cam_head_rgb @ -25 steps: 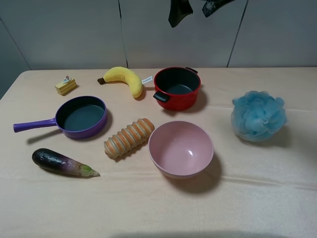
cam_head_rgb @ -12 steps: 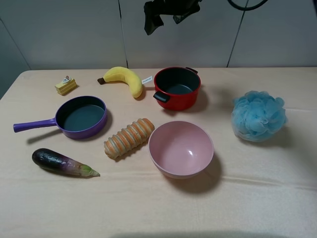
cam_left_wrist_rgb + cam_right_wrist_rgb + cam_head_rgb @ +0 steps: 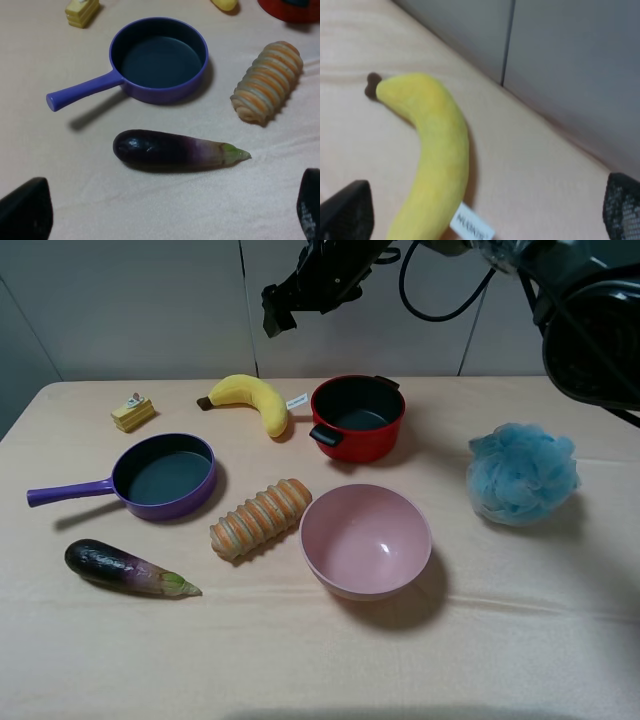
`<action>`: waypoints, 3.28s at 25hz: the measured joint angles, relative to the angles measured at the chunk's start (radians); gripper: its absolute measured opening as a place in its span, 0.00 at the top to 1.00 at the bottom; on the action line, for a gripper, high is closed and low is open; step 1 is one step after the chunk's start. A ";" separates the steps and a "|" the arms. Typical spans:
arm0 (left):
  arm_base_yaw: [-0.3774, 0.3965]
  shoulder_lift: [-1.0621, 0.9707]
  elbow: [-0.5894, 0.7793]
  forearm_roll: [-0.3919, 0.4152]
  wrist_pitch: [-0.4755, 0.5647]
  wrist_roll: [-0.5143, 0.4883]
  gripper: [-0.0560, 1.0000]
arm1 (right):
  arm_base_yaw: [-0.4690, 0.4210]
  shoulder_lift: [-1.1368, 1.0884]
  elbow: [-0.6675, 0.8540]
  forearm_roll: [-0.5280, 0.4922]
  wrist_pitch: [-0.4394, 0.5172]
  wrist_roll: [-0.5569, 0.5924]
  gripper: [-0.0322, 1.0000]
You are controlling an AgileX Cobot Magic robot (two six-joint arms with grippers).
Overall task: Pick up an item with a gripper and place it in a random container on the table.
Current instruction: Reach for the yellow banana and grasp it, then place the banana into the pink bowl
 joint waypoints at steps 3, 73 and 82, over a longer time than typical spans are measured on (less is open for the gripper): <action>0.000 0.000 0.000 0.000 0.000 0.000 0.01 | 0.000 0.031 0.000 0.038 -0.060 -0.003 0.30; 0.000 0.000 0.000 0.001 0.000 0.000 0.01 | 0.056 0.310 0.000 0.084 -0.281 -0.058 0.69; 0.000 0.000 0.000 0.001 0.000 0.000 0.01 | 0.056 0.310 0.000 0.136 -0.282 -0.054 0.84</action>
